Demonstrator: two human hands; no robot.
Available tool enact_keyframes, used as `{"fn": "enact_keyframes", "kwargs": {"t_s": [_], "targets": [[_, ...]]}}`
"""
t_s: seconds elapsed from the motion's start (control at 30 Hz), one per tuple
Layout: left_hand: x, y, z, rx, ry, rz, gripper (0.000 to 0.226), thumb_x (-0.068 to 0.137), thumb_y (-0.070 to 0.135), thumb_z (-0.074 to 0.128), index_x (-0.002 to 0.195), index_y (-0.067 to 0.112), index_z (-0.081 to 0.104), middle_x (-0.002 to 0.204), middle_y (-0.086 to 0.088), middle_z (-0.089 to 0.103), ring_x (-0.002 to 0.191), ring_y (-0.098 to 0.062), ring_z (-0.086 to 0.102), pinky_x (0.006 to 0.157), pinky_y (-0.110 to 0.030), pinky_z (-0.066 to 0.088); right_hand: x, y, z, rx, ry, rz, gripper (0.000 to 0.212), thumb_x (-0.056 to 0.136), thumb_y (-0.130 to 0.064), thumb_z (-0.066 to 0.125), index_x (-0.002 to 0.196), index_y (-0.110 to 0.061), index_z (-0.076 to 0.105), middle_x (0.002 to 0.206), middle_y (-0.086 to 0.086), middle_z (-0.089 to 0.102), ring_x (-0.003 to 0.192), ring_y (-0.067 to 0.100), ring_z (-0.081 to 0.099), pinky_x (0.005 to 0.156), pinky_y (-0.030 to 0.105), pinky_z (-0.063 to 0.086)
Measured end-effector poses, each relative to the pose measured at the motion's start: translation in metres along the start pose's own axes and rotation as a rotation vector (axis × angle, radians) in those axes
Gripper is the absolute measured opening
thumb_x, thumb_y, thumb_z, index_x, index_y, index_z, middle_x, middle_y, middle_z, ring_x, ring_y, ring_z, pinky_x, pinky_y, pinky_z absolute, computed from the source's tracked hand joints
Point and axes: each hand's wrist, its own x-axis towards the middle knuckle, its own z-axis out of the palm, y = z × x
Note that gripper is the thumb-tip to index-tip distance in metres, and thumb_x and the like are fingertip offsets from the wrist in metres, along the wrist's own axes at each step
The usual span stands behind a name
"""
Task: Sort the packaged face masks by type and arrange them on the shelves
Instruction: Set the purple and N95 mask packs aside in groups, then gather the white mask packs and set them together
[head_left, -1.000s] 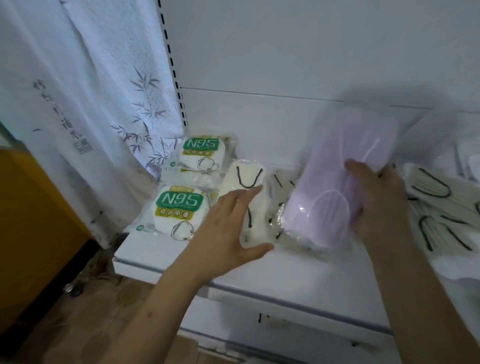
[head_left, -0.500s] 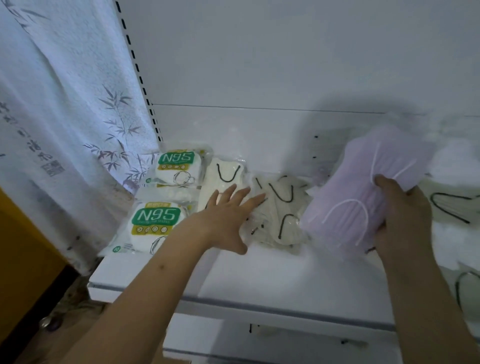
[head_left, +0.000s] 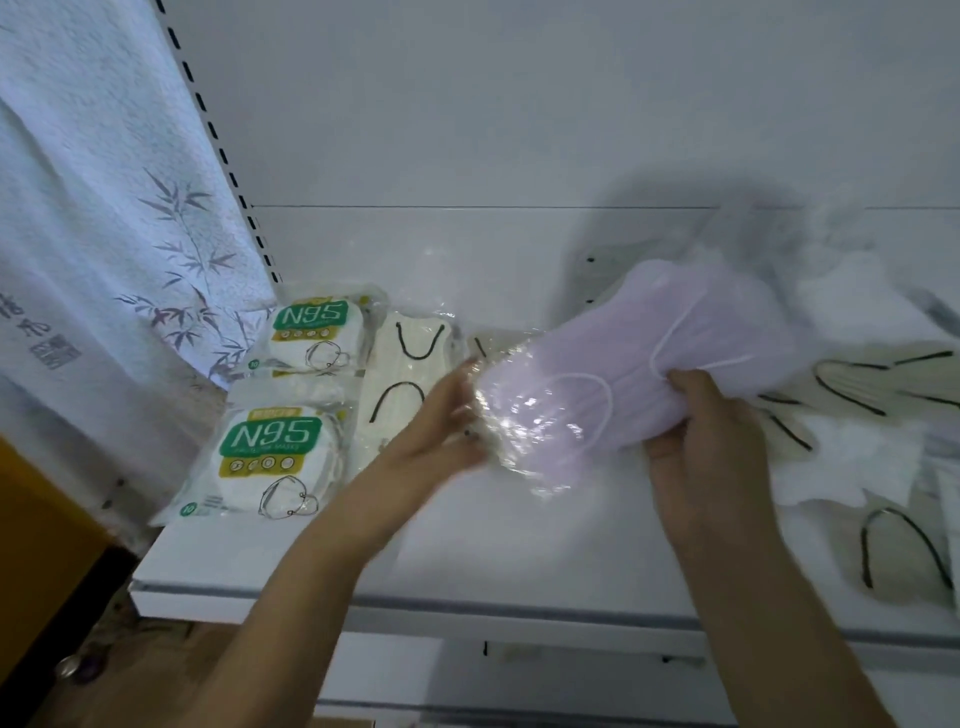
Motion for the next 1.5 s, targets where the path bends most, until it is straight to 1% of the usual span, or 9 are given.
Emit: {"fn": "enact_keyframes", "kwargs": {"t_s": [0.07,0.23,0.33,0.53,0.73,1.13,1.27,1.37,1.5], "targets": [[-0.011,-0.003,0.013,-0.456,0.239,-0.135,0.049,0.086,0.034,0.071,0.134,0.028,0.058,0.119,-0.002,0.073,0.105,-0.022,0.071,0.089,-0.044,0.059,-0.017,0.017,0.010,0.047,-0.064,0.069,0.031,0.095,-0.001,0.053,0.122,-0.014,0.062,0.115,-0.001,0.072,0.106,0.014,0.069,0.085,0.028,0.057],[-0.025,-0.013,-0.006,-0.305,0.631,-0.252,0.026,0.092,0.007,0.066,0.118,0.012,0.066,0.107,-0.005,0.077,0.082,-0.016,0.075,0.060,-0.028,0.061,-0.044,0.040,0.006,-0.197,-0.289,0.259,0.038,0.083,-0.020,0.068,0.121,-0.019,0.064,0.117,0.001,0.072,0.110,0.019,0.068,0.093,0.038,0.055],[-0.048,-0.013,-0.034,0.049,0.647,-0.256,0.040,0.088,0.016,0.075,0.125,0.018,0.062,0.104,0.000,0.077,0.092,-0.019,0.075,0.075,-0.036,0.062,-0.033,0.030,-0.020,-0.462,-0.169,0.200,0.081,0.062,-0.052,0.085,0.131,-0.024,0.055,0.117,-0.004,0.071,0.108,0.017,0.067,0.086,0.037,0.057],[-0.060,-0.027,-0.018,0.923,0.736,-0.089,0.087,0.083,0.042,0.076,0.154,0.018,0.032,0.146,-0.012,0.038,0.134,-0.032,0.044,0.105,-0.048,0.043,-0.036,0.057,-0.043,-1.371,-0.355,-0.148,0.063,0.084,-0.043,0.070,0.140,-0.026,0.047,0.139,-0.005,0.049,0.123,0.016,0.050,0.105,0.026,0.036],[-0.044,-0.067,0.022,1.193,0.293,0.056,0.069,0.093,0.068,0.034,0.148,0.028,0.046,0.154,-0.006,0.040,0.142,-0.029,0.037,0.112,-0.045,0.033,-0.022,0.054,-0.046,-1.651,-0.244,-0.627,0.049,0.091,-0.044,0.052,0.130,-0.015,0.059,0.142,0.007,0.051,0.130,0.028,0.046,0.107,0.040,0.035],[0.087,-0.039,0.017,1.359,0.220,-0.150,0.069,0.096,0.048,0.050,0.156,0.024,0.027,0.146,-0.013,0.045,0.129,-0.038,0.043,0.104,-0.044,0.033,0.038,0.052,0.020,-1.561,-0.662,-0.109,0.044,0.102,-0.024,0.044,0.145,-0.015,0.044,0.133,0.014,0.059,0.119,0.027,0.055,0.097,0.028,0.040],[0.096,-0.032,0.020,1.402,0.292,-0.078,0.068,0.092,0.047,0.058,0.152,0.026,0.035,0.151,-0.010,0.039,0.135,-0.035,0.035,0.107,-0.045,0.029,0.074,0.013,-0.021,-1.898,-0.215,-0.696,0.069,0.085,-0.050,0.063,0.143,-0.016,0.046,0.144,0.014,0.048,0.128,0.038,0.046,0.103,0.046,0.037],[0.102,-0.028,0.032,1.202,0.351,0.083,0.058,0.093,0.042,0.060,0.146,0.023,0.047,0.149,-0.010,0.043,0.137,-0.035,0.037,0.110,-0.046,0.029,0.110,-0.034,-0.066,-2.066,0.038,-0.391,0.093,0.081,-0.063,0.062,0.154,-0.021,0.024,0.156,0.013,0.030,0.139,0.036,0.033,0.109,0.048,0.030],[0.106,-0.013,0.069,0.571,0.206,0.075,0.029,0.098,0.030,0.059,0.123,0.017,0.068,0.126,-0.006,0.068,0.119,-0.022,0.062,0.106,-0.037,0.046,0.122,-0.058,-0.084,-1.753,0.170,-0.488,0.021,0.090,-0.035,0.060,0.080,-0.019,0.069,0.078,0.006,0.068,0.070,0.023,0.061,0.056,0.029,0.040]]}}
